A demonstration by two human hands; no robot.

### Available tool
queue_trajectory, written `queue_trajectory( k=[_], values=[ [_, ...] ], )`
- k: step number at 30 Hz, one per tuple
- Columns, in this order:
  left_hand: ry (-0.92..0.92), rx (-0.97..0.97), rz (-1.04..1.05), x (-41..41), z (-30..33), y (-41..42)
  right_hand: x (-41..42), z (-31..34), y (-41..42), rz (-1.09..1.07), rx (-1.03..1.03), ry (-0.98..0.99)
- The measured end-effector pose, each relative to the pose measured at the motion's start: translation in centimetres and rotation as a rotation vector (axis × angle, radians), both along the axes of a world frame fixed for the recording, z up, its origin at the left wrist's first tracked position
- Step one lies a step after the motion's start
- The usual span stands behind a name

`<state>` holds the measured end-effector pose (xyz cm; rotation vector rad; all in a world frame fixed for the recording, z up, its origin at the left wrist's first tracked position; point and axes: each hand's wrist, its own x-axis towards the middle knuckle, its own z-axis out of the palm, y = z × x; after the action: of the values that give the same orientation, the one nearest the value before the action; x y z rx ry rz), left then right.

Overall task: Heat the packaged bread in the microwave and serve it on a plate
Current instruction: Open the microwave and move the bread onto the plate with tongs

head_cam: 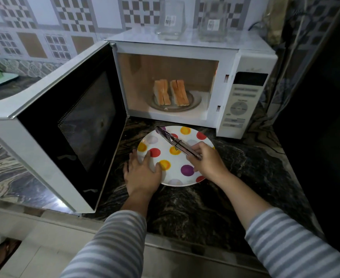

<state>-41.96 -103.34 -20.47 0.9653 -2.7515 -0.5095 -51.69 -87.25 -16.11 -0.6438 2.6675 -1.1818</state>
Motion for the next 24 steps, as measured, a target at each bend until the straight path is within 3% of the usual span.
queue_trajectory(
  k=[4,7,12,14,18,24],
  values=[
    [0.027,0.025,0.002,0.1,0.0,0.0,0.3,-0.1,0.9,0.01,0.021,0.06],
    [0.145,0.028,-0.045,0.2,0.5,0.2,0.5,0.1,1.3,0.023,0.087,0.093],
    [0.306,-0.383,-0.389,-0.7,2.7,-0.4,0.4,1.0,1.9,0.064,0.174,0.181],
    [0.268,-0.47,-0.498,-1.6,4.2,-0.7,0.3,1.2,1.9,0.071,0.186,0.215],
    [-0.035,-0.478,-0.644,-2.9,6.7,-1.0,0.5,1.7,1.8,0.075,0.208,0.259],
    [-0.033,-0.21,-0.652,-4.1,7.8,-0.9,0.5,2.2,2.0,0.11,0.168,0.264]
  ],
)
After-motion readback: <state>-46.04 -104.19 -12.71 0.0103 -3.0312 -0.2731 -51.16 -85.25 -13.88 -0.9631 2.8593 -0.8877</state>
